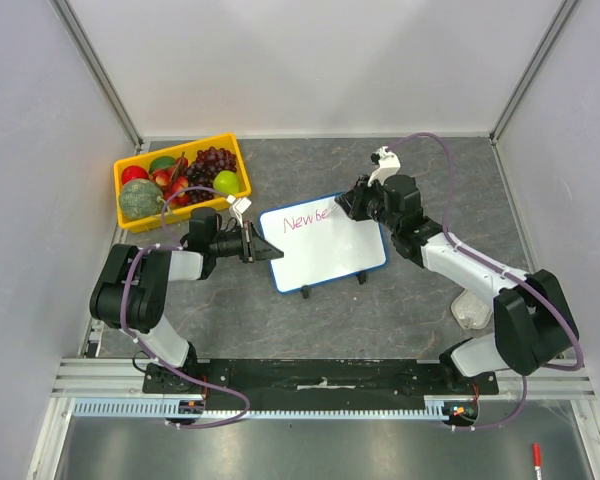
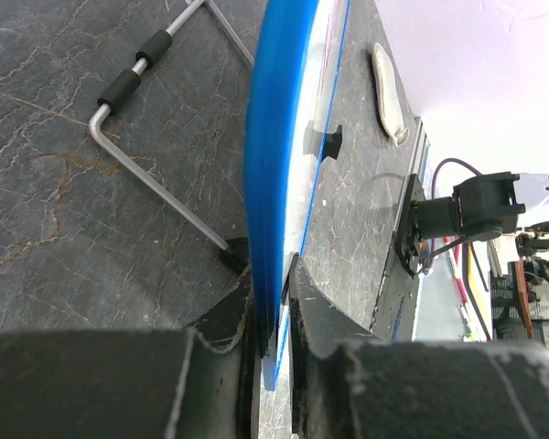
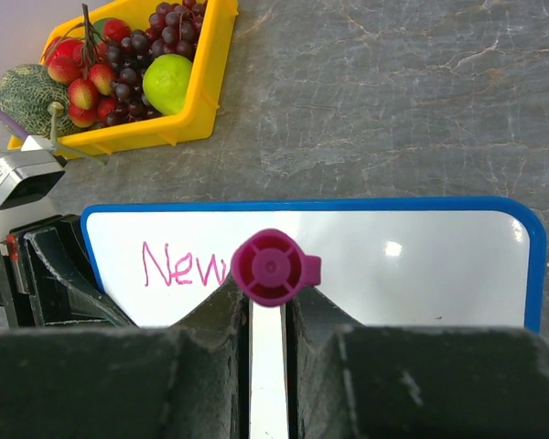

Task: Write a sentence on the whiteboard
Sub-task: Write with the whiteboard marker on the whiteboard.

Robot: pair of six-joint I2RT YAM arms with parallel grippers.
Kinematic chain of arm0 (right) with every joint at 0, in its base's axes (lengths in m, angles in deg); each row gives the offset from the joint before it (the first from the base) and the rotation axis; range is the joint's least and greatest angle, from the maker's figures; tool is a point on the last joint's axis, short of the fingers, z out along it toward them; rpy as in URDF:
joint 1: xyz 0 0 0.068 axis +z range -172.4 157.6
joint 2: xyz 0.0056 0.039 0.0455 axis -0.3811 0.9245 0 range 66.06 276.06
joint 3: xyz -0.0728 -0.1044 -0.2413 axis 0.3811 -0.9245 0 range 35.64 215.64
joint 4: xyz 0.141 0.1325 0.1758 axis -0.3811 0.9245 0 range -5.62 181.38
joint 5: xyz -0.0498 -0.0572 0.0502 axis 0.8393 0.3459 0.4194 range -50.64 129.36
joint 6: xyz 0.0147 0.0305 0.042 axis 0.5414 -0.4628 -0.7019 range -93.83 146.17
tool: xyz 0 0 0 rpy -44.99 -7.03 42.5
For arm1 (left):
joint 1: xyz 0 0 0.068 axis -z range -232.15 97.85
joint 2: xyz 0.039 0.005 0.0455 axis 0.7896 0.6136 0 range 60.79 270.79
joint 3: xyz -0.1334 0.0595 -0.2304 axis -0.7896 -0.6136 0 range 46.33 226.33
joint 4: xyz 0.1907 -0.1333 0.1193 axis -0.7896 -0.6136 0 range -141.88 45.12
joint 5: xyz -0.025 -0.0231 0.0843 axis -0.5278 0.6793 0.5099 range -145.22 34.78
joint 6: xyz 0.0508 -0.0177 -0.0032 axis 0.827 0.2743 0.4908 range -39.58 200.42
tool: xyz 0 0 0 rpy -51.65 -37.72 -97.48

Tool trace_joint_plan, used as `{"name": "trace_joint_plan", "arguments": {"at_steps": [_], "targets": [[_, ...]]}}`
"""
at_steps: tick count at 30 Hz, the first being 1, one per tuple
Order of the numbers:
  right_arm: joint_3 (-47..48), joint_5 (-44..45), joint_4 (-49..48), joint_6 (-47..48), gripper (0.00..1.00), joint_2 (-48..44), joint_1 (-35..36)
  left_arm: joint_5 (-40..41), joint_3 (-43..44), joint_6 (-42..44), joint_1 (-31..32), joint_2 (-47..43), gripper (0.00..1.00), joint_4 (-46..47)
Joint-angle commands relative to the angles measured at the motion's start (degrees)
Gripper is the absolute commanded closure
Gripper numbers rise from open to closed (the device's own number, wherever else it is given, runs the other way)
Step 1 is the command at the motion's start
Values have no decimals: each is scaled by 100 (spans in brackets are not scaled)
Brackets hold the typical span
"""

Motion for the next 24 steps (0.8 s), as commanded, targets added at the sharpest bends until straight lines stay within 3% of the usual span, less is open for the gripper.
{"name": "trace_joint_plan", "arguments": {"at_steps": [1,24], "targets": [[-75,317,138,202,100,-144,-28,405,56,380,17,38,98,-160],[294,334,112,97,100,-469,-54,405,74,389,26,29,98,-178]]}}
